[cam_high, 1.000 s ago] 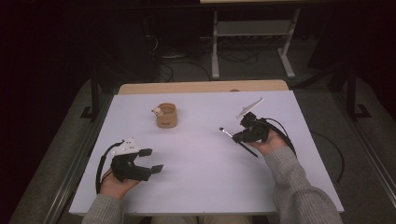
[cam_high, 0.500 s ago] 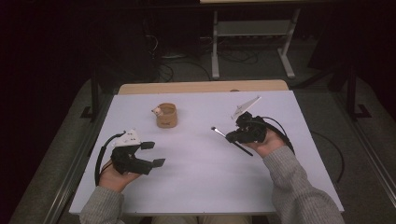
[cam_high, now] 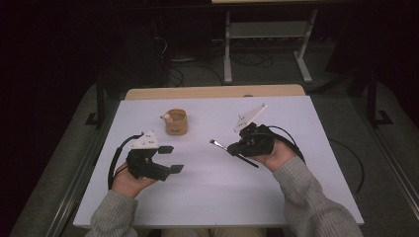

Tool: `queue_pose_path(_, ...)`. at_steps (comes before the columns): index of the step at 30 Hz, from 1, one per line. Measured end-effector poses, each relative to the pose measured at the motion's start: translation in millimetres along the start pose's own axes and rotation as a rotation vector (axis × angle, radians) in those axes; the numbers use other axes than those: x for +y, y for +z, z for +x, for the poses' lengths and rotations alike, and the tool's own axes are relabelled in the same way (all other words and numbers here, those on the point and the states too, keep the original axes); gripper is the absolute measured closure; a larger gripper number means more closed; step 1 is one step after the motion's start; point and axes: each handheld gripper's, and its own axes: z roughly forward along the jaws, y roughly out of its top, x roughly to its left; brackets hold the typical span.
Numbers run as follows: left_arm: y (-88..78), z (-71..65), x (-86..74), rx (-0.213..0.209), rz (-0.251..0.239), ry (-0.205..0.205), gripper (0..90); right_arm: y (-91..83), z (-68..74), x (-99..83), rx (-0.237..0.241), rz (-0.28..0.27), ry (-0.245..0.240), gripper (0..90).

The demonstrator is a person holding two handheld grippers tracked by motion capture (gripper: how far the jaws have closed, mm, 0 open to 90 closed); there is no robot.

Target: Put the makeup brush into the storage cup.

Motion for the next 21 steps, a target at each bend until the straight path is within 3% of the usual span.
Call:
queue_pose_path(10, 6.5, -4.1, 7.4, -0.038, 0.018, 0.004, 28.4, 3.7, 9.3, 7.4, 0.050, -0.014, -0.053, 83.1)
queue_pose_path(21, 13.0, -11.7, 24.9, -0.092, 0.025, 0.050, 35.2, 8.5, 21.7, 20.1, 0.092, -0.021, -0.111, 83.1)
